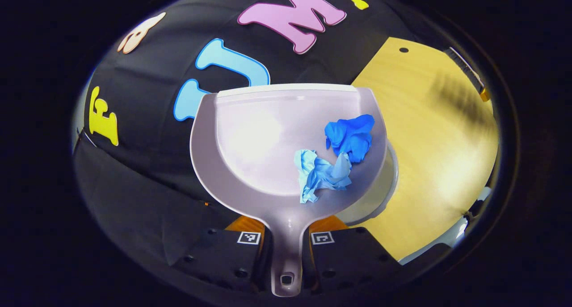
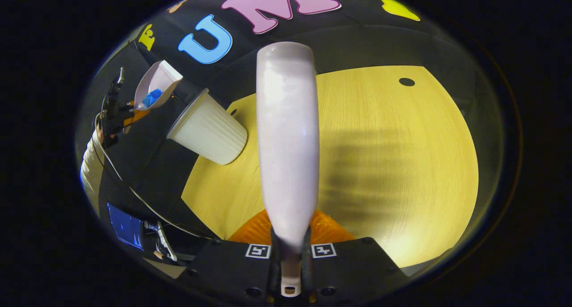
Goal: Pick up the small broom and dustpan from the desktop, sweep the trash into the dustpan with the broom, and then empty the trash into the garbage bin.
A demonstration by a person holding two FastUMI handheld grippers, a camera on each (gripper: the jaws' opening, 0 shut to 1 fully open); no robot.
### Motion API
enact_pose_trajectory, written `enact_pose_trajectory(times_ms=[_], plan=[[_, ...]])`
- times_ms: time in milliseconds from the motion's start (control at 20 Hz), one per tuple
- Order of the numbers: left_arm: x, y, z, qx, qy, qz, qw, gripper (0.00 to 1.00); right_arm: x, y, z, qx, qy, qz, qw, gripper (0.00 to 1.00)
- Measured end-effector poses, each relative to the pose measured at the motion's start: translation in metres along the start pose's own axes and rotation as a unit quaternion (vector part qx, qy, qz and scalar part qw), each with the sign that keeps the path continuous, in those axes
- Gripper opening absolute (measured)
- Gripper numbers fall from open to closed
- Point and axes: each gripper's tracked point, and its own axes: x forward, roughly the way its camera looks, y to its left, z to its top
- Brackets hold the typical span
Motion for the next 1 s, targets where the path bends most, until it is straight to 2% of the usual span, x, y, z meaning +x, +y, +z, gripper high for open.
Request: enact_pose_trajectory(times_ms=[200, 400, 500, 600, 700, 750, 800, 900, 950, 1000], plan=[[0.026, -0.019, -0.017, 0.083, 0.062, 0.044, 0.994, 0.25, -0.002, 0.0, -0.001, 0.004, 0.002, -0.005, 1.0, 0.18], [0.048, -0.034, -0.046, 0.178, 0.091, 0.109, 0.974, 0.25, -0.005, -0.002, 0.001, -0.005, 0.009, -0.008, 1.0, 0.18], [0.056, -0.04, -0.06, 0.247, 0.099, 0.158, 0.951, 0.25, -0.005, -0.001, 0.001, -0.008, 0.014, -0.006, 1.0, 0.18], [0.064, -0.042, -0.074, 0.313, 0.108, 0.207, 0.92, 0.25, -0.006, -0.001, 0.001, -0.01, 0.017, -0.002, 1.0, 0.18], [0.071, -0.049, -0.085, 0.359, 0.112, 0.244, 0.894, 0.25, -0.006, -0.004, 0.0, -0.02, 0.021, -0.005, 1.0, 0.18], [0.074, -0.054, -0.092, 0.372, 0.109, 0.256, 0.886, 0.25, -0.006, -0.005, -0.001, -0.026, 0.025, -0.007, 0.999, 0.18], [0.074, -0.056, -0.091, 0.378, 0.102, 0.264, 0.882, 0.23, -0.005, -0.006, -0.002, -0.03, 0.027, -0.008, 0.999, 0.18], [0.07, -0.053, -0.09, 0.364, 0.071, 0.272, 0.888, 0.24, -0.006, -0.006, -0.002, -0.034, 0.031, -0.008, 0.999, 0.18], [0.065, -0.053, -0.087, 0.342, 0.055, 0.268, 0.899, 0.25, -0.007, -0.006, -0.003, -0.034, 0.031, -0.007, 0.999, 0.18], [0.058, -0.053, -0.082, 0.305, 0.037, 0.256, 0.916, 0.25, -0.008, -0.005, -0.003, -0.034, 0.031, -0.008, 0.999, 0.18]])
